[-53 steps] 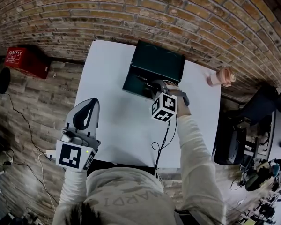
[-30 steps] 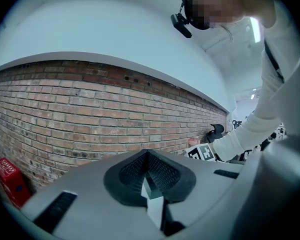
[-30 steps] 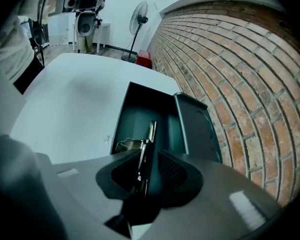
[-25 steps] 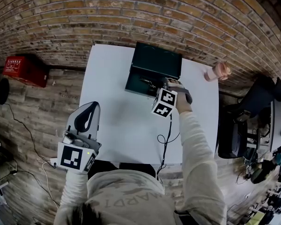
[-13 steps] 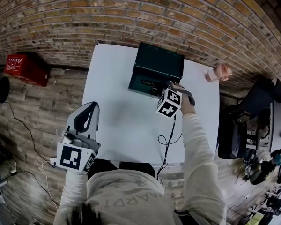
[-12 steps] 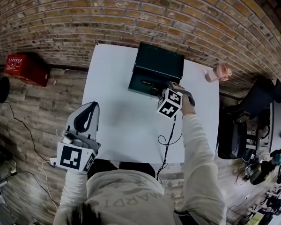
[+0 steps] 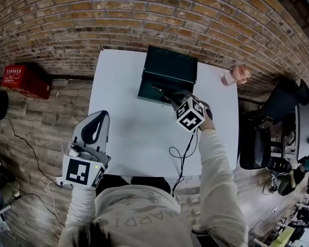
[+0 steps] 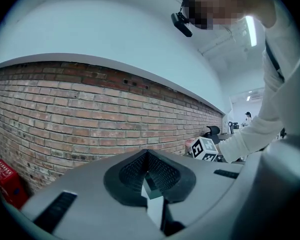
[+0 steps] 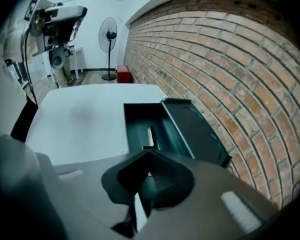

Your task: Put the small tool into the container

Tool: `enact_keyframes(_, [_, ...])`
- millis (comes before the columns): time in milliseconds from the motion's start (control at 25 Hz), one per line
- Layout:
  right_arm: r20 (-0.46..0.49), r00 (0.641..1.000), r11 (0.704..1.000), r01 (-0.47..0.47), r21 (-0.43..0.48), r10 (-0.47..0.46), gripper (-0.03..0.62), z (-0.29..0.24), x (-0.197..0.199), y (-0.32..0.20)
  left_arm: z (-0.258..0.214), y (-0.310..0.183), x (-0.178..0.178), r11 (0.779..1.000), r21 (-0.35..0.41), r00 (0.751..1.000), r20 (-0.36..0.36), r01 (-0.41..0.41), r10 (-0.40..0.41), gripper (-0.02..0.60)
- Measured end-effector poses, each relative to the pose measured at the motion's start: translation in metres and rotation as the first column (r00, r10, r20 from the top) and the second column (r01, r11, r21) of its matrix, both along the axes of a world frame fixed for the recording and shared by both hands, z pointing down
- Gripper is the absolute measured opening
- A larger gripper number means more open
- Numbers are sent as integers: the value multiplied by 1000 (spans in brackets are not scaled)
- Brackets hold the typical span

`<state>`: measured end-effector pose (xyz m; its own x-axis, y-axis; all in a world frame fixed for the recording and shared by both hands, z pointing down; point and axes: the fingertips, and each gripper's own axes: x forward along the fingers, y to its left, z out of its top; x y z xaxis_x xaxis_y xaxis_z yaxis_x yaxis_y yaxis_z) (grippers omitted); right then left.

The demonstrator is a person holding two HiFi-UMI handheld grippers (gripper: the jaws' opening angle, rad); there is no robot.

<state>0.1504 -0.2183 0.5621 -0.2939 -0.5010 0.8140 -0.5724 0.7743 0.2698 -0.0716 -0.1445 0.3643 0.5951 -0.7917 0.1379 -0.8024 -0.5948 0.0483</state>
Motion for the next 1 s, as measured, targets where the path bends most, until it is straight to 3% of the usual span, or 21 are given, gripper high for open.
enact_keyframes(200, [216, 971, 993, -114, 36, 103, 9, -32, -10, 9, -6, -1, 5, 999, 14, 999, -6, -37, 37, 6])
enact_keyframes(440, [447, 866, 940, -312, 136, 223, 8, -74, -9, 23, -15, -1, 14, 995, 32, 996, -8, -91, 91, 6])
enact_keyframes(760, [606, 743, 851, -486, 198, 283, 9, -117, -8, 52, -26, -1, 24, 984, 62, 985, -17, -168, 169, 6])
enact_keyframes(1000, [665, 688, 779, -574, 252, 292, 9, -149, -9, 77, -32, 0, 31, 970, 79, 972, -18, -230, 233, 6])
